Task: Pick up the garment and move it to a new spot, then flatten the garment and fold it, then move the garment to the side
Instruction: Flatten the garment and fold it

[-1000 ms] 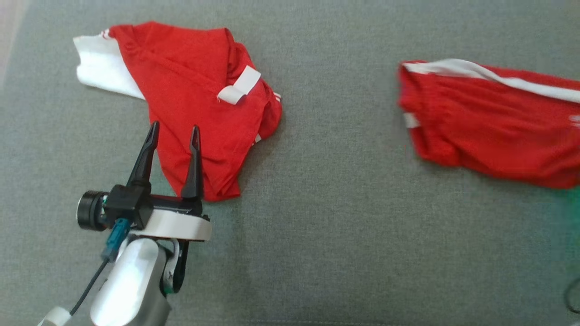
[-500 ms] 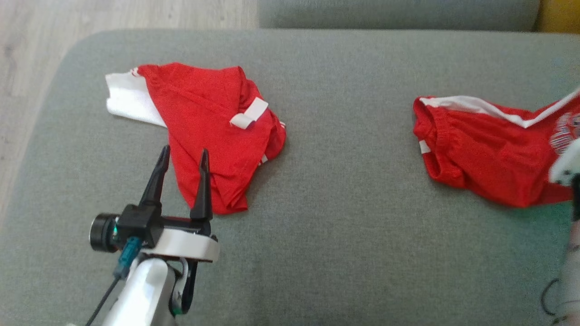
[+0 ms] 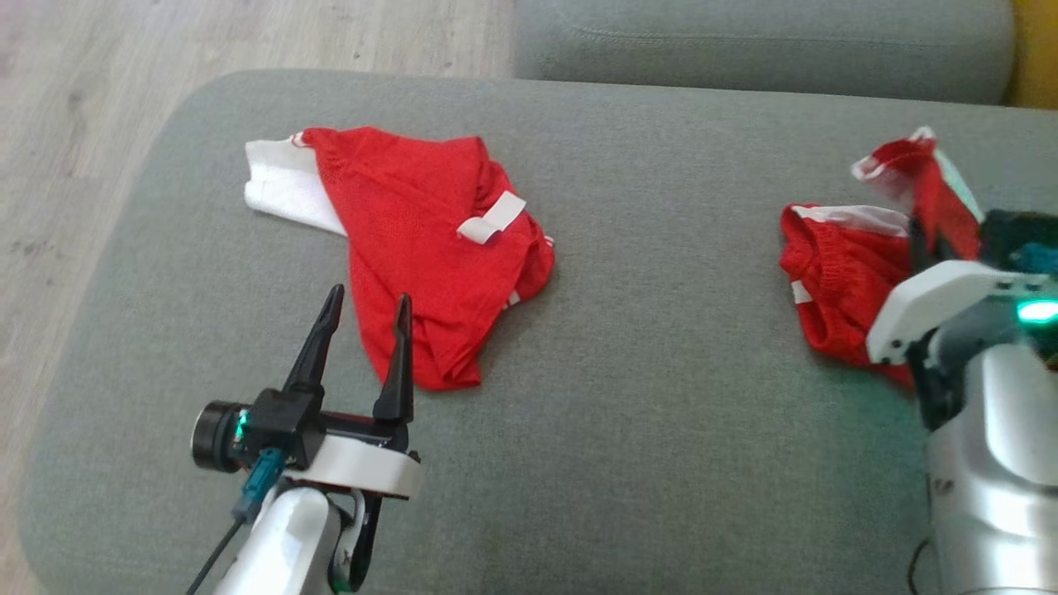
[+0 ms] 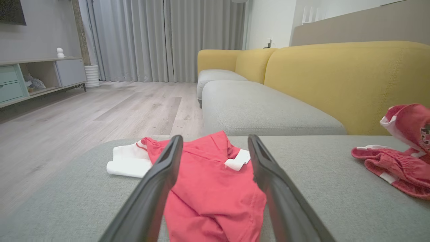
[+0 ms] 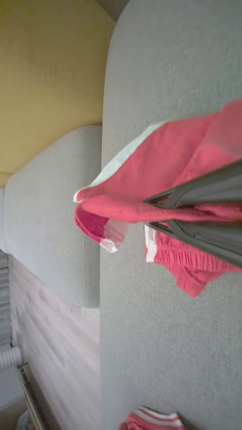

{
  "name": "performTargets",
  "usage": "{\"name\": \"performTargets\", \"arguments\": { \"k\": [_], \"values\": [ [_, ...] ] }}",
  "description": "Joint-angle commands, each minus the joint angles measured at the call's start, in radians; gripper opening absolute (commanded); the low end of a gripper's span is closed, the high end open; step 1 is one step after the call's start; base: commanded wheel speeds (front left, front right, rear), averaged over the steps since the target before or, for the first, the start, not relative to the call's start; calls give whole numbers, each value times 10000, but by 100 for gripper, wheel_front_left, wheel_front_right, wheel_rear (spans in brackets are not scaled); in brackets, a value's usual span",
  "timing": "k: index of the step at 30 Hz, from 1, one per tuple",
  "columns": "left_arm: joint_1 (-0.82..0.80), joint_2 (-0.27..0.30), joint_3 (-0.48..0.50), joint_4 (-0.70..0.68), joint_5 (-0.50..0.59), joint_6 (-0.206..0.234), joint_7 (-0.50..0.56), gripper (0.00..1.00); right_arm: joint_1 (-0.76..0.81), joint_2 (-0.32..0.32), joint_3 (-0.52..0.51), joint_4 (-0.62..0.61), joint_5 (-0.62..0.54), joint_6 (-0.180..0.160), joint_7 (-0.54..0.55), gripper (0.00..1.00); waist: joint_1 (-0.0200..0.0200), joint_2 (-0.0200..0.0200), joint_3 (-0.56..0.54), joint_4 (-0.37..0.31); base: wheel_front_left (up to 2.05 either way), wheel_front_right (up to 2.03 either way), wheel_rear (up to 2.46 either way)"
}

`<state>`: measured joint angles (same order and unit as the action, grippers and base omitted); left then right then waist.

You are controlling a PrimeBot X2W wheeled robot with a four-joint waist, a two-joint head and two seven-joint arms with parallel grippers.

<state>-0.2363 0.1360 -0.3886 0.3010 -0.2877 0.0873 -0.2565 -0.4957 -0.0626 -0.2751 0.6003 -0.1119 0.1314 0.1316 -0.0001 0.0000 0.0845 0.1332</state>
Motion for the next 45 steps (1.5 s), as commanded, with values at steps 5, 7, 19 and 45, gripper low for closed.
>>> {"name": "performTargets", "arguments": {
  "k": [5,7,19,45],
  "values": [
    [-342,55,245,-197,116,-56,-53,100,-43,117,1263,104,471,-7,-270,0,1,0,178,272,0,0,0],
    [-370,52,231,-169,114,-61,-53,100,8,119,1655,305,627,-7,-349,0,1,0,211,326,0,0,0],
    [-518,55,83,-2,126,-100,-53,100,344,122,2632,1096,848,-7,-1598,100,1,0,-79,186,0,0,0],
    [961,-49,1060,-338,212,4,-53,100,4311,123,2843,-3672,2677,-7,-3932,100,1,0,-693,-1275,0,0,0]
  ]
}}
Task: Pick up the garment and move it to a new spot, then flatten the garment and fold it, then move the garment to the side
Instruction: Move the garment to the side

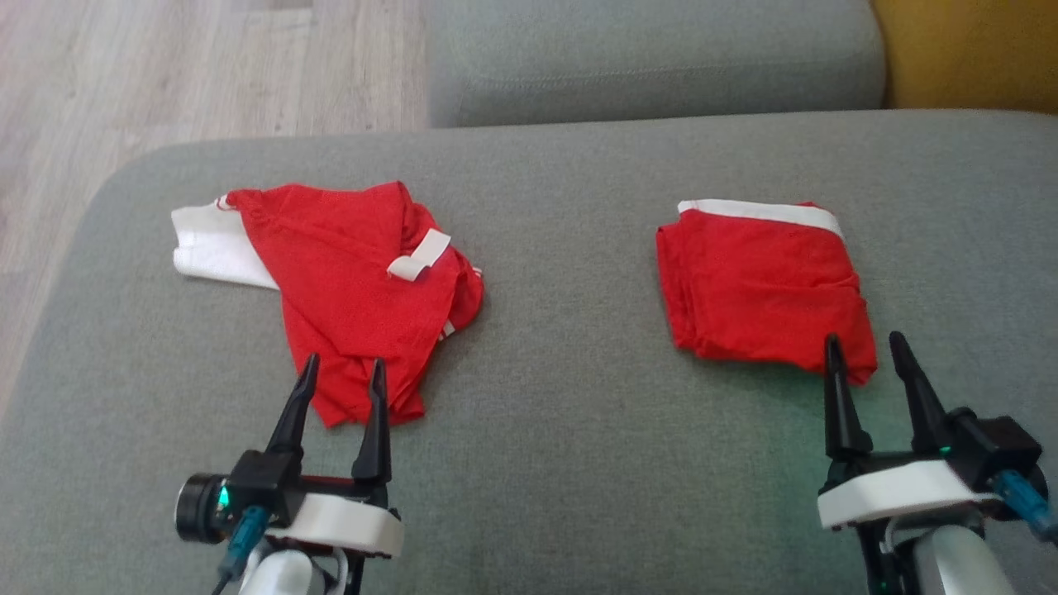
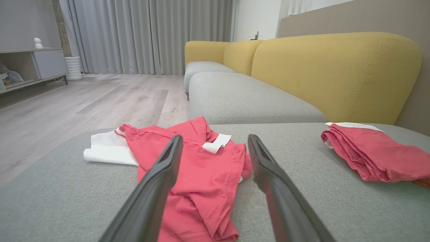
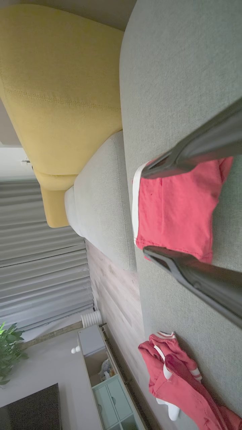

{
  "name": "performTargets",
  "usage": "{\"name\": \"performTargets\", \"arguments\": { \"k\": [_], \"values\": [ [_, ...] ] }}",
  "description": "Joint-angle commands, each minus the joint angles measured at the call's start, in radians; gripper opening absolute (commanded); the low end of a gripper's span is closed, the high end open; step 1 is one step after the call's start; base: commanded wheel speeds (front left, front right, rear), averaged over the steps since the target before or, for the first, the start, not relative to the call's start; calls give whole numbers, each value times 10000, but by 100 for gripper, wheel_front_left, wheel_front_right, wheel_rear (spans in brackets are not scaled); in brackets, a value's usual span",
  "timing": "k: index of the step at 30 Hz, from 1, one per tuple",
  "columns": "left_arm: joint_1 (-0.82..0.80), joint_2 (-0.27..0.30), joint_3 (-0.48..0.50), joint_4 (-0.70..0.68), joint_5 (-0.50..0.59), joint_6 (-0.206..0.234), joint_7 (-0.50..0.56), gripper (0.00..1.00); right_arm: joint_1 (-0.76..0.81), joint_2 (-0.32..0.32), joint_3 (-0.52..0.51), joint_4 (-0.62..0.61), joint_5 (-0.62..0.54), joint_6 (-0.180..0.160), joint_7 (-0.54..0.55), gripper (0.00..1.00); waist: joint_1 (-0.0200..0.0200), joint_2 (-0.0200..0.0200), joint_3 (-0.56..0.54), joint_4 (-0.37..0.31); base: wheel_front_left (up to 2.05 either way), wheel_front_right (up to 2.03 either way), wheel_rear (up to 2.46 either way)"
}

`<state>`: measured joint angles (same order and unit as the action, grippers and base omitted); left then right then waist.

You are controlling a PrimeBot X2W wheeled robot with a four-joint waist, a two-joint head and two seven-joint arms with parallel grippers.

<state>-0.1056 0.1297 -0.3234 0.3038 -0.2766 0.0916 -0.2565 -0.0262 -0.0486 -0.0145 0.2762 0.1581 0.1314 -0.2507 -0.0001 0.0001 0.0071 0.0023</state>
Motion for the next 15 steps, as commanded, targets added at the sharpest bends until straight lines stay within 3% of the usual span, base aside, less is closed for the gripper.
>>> {"name": "performTargets", "arguments": {
  "k": [1,8,15],
  "values": [
    [-378,-11,431,-377,137,-75,-53,100,-409,-17,213,-458,-72,-7,-109,100,1,-1,145,65,0,0,0],
    [-1034,-180,466,-499,429,-345,-53,100,-1713,-17,-813,-41,-414,-7,574,100,1,-1,1049,433,0,0,0],
    [-1563,-299,533,-501,608,-549,-53,100,-4148,-24,-2885,1863,-1116,-7,2251,100,1,-1,2108,825,0,0,0]
  ]
}}
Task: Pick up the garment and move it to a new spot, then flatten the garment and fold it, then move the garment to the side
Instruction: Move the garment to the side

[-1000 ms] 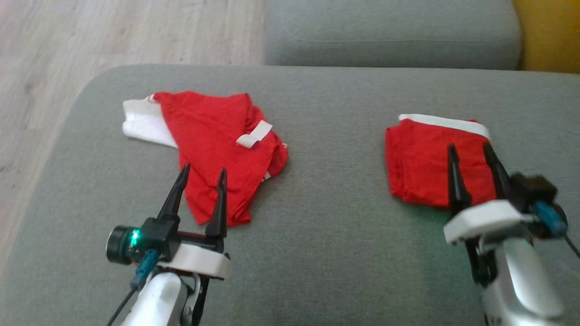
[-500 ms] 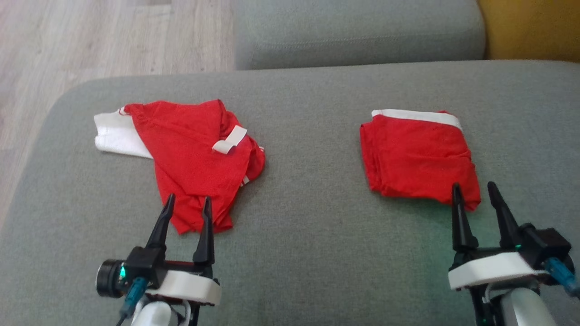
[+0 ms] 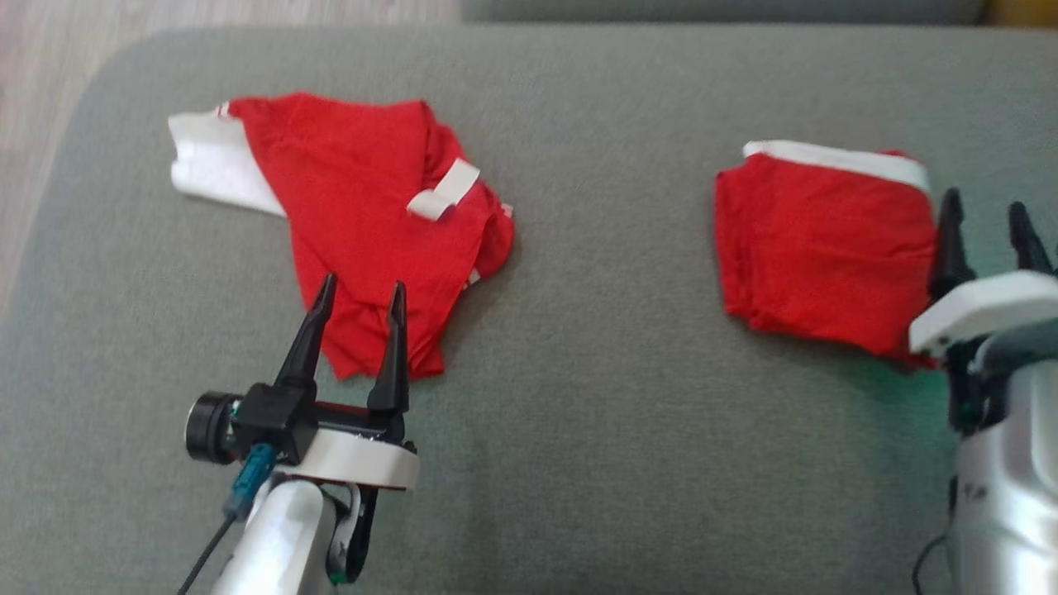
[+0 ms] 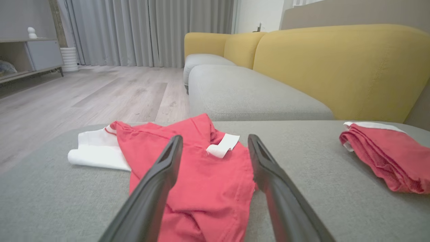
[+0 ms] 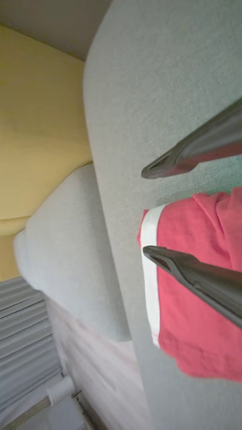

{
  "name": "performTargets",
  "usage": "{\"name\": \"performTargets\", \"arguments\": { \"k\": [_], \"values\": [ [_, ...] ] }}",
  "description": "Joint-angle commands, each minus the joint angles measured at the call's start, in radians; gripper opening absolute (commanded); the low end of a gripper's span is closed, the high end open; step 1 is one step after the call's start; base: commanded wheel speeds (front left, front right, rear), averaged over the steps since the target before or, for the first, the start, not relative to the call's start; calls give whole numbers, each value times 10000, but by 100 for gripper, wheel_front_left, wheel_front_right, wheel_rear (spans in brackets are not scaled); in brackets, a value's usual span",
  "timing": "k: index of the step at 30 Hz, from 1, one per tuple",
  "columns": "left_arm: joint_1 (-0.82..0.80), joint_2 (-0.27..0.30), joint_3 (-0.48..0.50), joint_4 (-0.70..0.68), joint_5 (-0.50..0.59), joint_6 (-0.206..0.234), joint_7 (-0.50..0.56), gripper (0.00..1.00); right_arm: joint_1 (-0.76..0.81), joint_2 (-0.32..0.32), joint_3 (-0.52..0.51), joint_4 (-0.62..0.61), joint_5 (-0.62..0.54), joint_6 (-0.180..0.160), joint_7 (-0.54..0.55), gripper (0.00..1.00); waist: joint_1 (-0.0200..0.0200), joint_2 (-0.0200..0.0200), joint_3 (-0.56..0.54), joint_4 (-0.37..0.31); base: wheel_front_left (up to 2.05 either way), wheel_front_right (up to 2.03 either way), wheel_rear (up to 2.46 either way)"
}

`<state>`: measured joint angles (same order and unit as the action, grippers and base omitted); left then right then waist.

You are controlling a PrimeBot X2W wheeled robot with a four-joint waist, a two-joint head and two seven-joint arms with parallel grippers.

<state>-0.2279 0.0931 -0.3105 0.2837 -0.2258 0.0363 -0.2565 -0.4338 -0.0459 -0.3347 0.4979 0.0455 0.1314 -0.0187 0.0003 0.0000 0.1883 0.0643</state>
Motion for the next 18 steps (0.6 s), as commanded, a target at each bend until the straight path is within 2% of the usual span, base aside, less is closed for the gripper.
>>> {"name": "performTargets", "arguments": {
  "k": [1,7,13,14,15,16,18],
  "values": [
    [-449,48,437,-272,147,-56,-53,100,-575,-51,-153,316,-358,-7,470,100,-3,0,500,316,0,0,0],
    [-664,-36,559,-224,238,-168,-53,100,-1274,-57,-1003,1725,-1305,-7,1340,100,-3,0,819,539,0,0,0],
    [-751,-68,714,-253,315,-228,-53,100,-1495,-48,-783,2517,-1276,-7,1742,100,-3,0,984,531,0,0,0],
    [-766,-74,743,-260,333,-230,-53,100,-1539,-48,-677,2650,-1179,-7,1819,96,-3,0,1007,515,0,0,0],
    [-782,-81,772,-264,349,-234,-53,100,-1573,-47,-549,2726,-1162,-7,1848,42,-3,0,1027,494,0,0,0],
    [-803,-87,800,-261,363,-238,-53,100,-1594,-47,-398,2775,-1162,-7,1842,0,-3,0,1041,470,0,0,0],
    [-834,-102,850,-247,390,-246,-53,100,-1632,-119,-64,2750,-1198,-7,1680,0,-3,0,1027,414,0,0,0]
  ]
}}
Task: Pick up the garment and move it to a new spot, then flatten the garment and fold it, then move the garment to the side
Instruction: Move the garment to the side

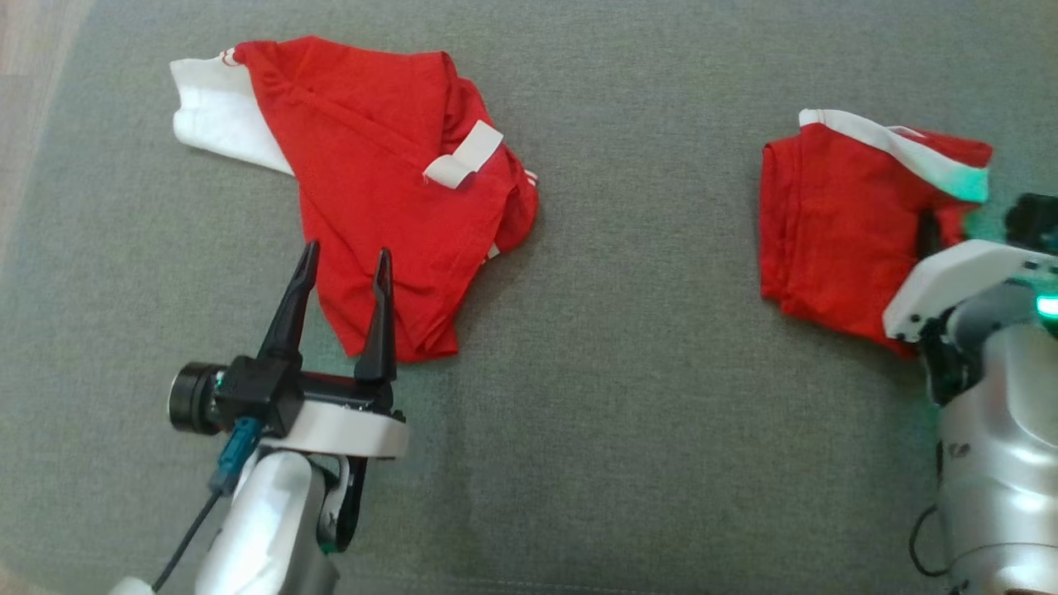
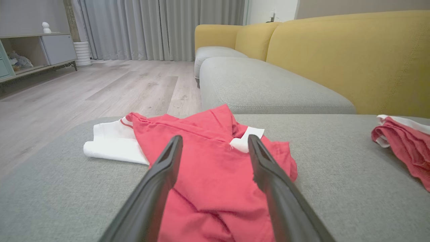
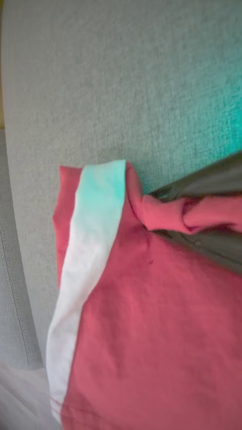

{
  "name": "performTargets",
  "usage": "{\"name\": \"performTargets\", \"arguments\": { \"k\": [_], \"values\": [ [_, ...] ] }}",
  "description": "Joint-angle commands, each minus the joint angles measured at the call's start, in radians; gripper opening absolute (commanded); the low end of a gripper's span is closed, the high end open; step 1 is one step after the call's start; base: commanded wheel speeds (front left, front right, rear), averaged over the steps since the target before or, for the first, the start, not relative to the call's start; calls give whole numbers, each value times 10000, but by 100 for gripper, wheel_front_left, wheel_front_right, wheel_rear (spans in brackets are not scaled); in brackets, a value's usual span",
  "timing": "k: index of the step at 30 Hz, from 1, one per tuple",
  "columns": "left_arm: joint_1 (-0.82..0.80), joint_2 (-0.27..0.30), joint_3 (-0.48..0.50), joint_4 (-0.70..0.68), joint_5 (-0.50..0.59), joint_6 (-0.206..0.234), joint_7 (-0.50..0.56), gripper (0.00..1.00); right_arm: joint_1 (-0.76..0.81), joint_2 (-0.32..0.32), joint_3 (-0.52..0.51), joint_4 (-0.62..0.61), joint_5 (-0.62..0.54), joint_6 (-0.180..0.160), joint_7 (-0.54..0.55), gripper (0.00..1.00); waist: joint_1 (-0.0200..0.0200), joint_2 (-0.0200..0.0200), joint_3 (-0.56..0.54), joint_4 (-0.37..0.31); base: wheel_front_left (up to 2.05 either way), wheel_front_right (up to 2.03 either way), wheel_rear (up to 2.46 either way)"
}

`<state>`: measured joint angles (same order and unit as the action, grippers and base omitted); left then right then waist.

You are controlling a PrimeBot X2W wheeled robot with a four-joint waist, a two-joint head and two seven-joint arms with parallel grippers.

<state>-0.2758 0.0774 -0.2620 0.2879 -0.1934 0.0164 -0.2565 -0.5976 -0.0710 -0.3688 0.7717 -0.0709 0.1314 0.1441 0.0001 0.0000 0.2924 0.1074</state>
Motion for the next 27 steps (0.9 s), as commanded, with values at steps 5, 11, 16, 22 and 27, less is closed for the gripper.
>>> {"name": "performTargets", "arguments": {
  "k": [5,11,16,22,27],
  "values": [
    [-335,6,471,-266,102,-88,-53,100,-72,-718,1140,-372,-233,-7,-506,0,-1,0,-228,-212,0,0,0],
    [-309,-55,573,-323,130,-139,-53,100,20,-2725,1686,-652,-894,-7,-588,0,-1,0,-351,-325,0,0,0],
    [-374,-110,609,-428,143,-193,-53,100,180,-4210,1239,-545,-1685,-7,-382,0,-1,0,-137,-218,0,0,0],
    [-387,-134,745,-362,167,-220,-53,100,145,-4362,103,-886,-2517,-7,14,0,-1,0,160,-87,0,0,0],
    [-433,-141,858,-330,217,-282,-53,100,132,-3952,-307,-1116,-3032,-7,118,0,-1,0,228,-44,0,0,0]
  ]
}}
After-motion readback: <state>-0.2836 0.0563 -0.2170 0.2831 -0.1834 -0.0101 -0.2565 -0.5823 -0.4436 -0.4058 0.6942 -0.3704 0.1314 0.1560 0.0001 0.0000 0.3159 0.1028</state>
